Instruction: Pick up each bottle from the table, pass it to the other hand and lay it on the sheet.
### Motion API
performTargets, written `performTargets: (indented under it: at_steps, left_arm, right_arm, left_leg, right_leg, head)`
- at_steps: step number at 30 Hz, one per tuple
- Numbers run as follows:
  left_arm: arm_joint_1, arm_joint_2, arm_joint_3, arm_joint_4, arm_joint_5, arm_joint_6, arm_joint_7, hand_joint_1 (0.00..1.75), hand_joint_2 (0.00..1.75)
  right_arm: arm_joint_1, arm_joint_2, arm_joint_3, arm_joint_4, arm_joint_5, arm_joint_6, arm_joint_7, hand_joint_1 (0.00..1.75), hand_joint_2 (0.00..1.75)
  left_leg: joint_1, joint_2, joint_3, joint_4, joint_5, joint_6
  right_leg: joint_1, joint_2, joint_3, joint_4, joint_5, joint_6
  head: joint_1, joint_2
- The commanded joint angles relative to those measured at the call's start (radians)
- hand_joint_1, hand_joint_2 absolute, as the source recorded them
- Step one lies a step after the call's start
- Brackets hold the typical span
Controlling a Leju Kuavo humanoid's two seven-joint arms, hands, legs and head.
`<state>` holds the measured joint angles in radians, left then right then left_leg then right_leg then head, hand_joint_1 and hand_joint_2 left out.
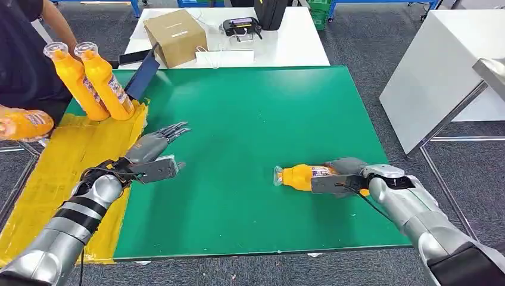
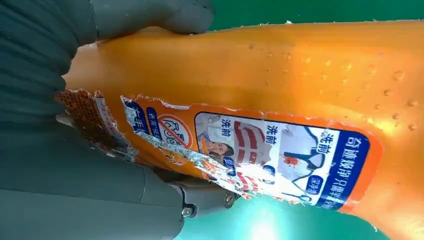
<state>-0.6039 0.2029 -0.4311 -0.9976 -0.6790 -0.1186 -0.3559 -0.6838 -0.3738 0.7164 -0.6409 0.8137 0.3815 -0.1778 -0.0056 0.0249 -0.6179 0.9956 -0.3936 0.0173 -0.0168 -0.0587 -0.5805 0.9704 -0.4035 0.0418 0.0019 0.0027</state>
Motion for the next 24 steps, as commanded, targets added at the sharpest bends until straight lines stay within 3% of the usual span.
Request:
performTargets:
  at_steps: [1, 7, 8, 9, 10, 11, 13, 14, 15, 16, 19, 20, 24]
  left_arm:
    - [-0.055, -0.019, -0.027, 0.078, 0.003, -0.010, 0.000, 0.00, 0.00]
    - [-0.055, -0.019, -0.027, 0.078, 0.003, -0.010, 0.000, 0.00, 0.00]
    - [0.185, -0.270, 0.224, -0.161, 0.254, -0.262, -0.064, 0.00, 1.75]
    - [0.461, -0.386, 0.397, -0.663, 0.757, -0.259, 0.134, 0.00, 1.75]
    - [0.530, -0.374, 0.333, -0.769, 0.919, -0.201, 0.154, 0.00, 1.75]
    - [0.576, -0.332, 0.240, -0.849, 0.937, -0.111, 0.163, 0.00, 1.75]
    - [0.551, -0.289, 0.198, -0.831, 0.968, -0.061, 0.145, 0.00, 1.75]
    - [0.533, -0.284, 0.204, -0.808, 0.973, -0.062, 0.142, 0.00, 1.75]
    - [0.512, -0.282, 0.216, -0.781, 0.977, -0.065, 0.131, 0.00, 1.75]
    - [0.504, -0.283, 0.222, -0.770, 0.980, -0.069, 0.127, 0.00, 1.75]
    - [0.490, -0.294, 0.248, -0.747, 0.985, -0.098, 0.123, 0.00, 1.75]
    - [0.490, -0.296, 0.250, -0.746, 0.985, -0.101, 0.123, 0.00, 1.75]
    - [0.491, -0.298, 0.249, -0.746, 0.985, -0.103, 0.123, 0.00, 1.75]
  right_arm:
    - [0.069, -0.001, 0.074, 0.090, 0.008, 0.010, 0.004, 1.75, 1.75]
    - [0.069, -0.001, 0.074, 0.090, 0.008, 0.010, 0.004, 1.75, 1.75]
    - [0.252, 0.251, -0.177, -0.161, -0.243, -0.104, -0.247, 1.75, 1.75]
    - [0.373, 0.534, -0.426, -0.664, -0.527, -0.209, 0.071, 1.75, 1.75]
    - [0.365, 0.561, -0.318, -0.865, -0.529, -0.293, 0.179, 1.75, 1.75]
    - [0.318, 0.552, -0.176, -0.898, -0.564, -0.417, 0.286, 1.75, 1.75]
    - [0.299, 0.477, -0.112, -0.899, -0.619, -0.485, 0.278, 1.75, 1.75]
    - [0.305, 0.453, -0.119, -0.893, -0.635, -0.480, 0.256, 1.75, 1.75]
    - [0.312, 0.433, -0.134, -0.881, -0.653, -0.469, 0.225, 1.75, 1.75]
    - [0.314, 0.426, -0.142, -0.877, -0.657, -0.464, 0.213, 1.75, 1.75]
    - [0.324, 0.425, -0.176, -0.866, -0.654, -0.440, 0.183, 1.75, 1.75]
    - [0.325, 0.426, -0.179, -0.866, -0.653, -0.439, 0.182, 1.75, 1.75]
    - [0.325, 0.427, -0.181, -0.867, -0.652, -0.437, 0.182, 1.75, 1.75]
  left_leg:
    - [0.003, -0.005, 0.002, -0.001, 0.000, -0.001]
    - [0.003, -0.005, 0.002, -0.001, 0.000, -0.001]
    - [0.003, -0.007, 0.003, -0.001, 0.000, -0.002]
    - [0.003, -0.006, 0.003, -0.001, 0.000, -0.002]
    - [0.004, 0.008, 0.010, -0.007, -0.002, -0.002]
    - [0.003, 0.011, 0.006, -0.006, -0.003, -0.002]
    - [0.008, 0.025, 0.010, 0.000, -0.014, -0.006]
    - [0.005, 0.020, 0.011, 0.002, -0.019, -0.009]
    - [0.004, 0.027, 0.008, 0.000, -0.017, -0.010]
    - [0.004, 0.038, 0.008, 0.002, -0.020, -0.009]
    - [0.003, 0.008, -0.002, 0.000, -0.009, -0.005]
    - [0.006, 0.002, 0.000, 0.001, -0.011, -0.005]
    - [0.005, 0.005, -0.004, 0.000, -0.010, -0.006]
  right_leg:
    - [0.002, -0.001, 0.005, -0.002, -0.001, -0.001]
    - [0.002, -0.001, 0.005, -0.003, -0.001, -0.002]
    - [0.003, -0.001, 0.006, -0.004, -0.001, -0.002]
    - [0.002, -0.001, 0.005, -0.003, -0.001, -0.002]
    - [0.003, 0.012, 0.009, -0.010, 0.002, -0.002]
    - [0.003, 0.015, 0.009, -0.007, 0.002, -0.002]
    - [0.008, 0.029, 0.013, -0.003, 0.000, -0.003]
    - [0.006, 0.027, 0.015, 0.002, -0.006, -0.004]
    - [0.004, 0.029, 0.003, 0.001, -0.004, -0.004]
    - [0.004, 0.043, -0.004, 0.003, -0.003, -0.003]
    - [0.004, 0.011, -0.006, 0.002, -0.009, -0.002]
    - [0.006, 0.008, -0.002, 0.001, -0.011, -0.004]
    - [0.004, 0.012, -0.004, 0.002, -0.010, -0.004]
  head:
    - [0.000, 0.000]
    - [0.000, 0.000]
    - [0.000, 0.000]
    - [0.000, 0.000]
    - [0.000, 0.000]
    - [0.000, 0.000]
    - [0.008, 0.000]
    - [0.014, 0.000]
    - [0.011, 0.000]
    - [0.001, 0.000]
    - [-0.002, 0.000]
    - [0.000, 0.000]
    - [-0.002, 0.000]
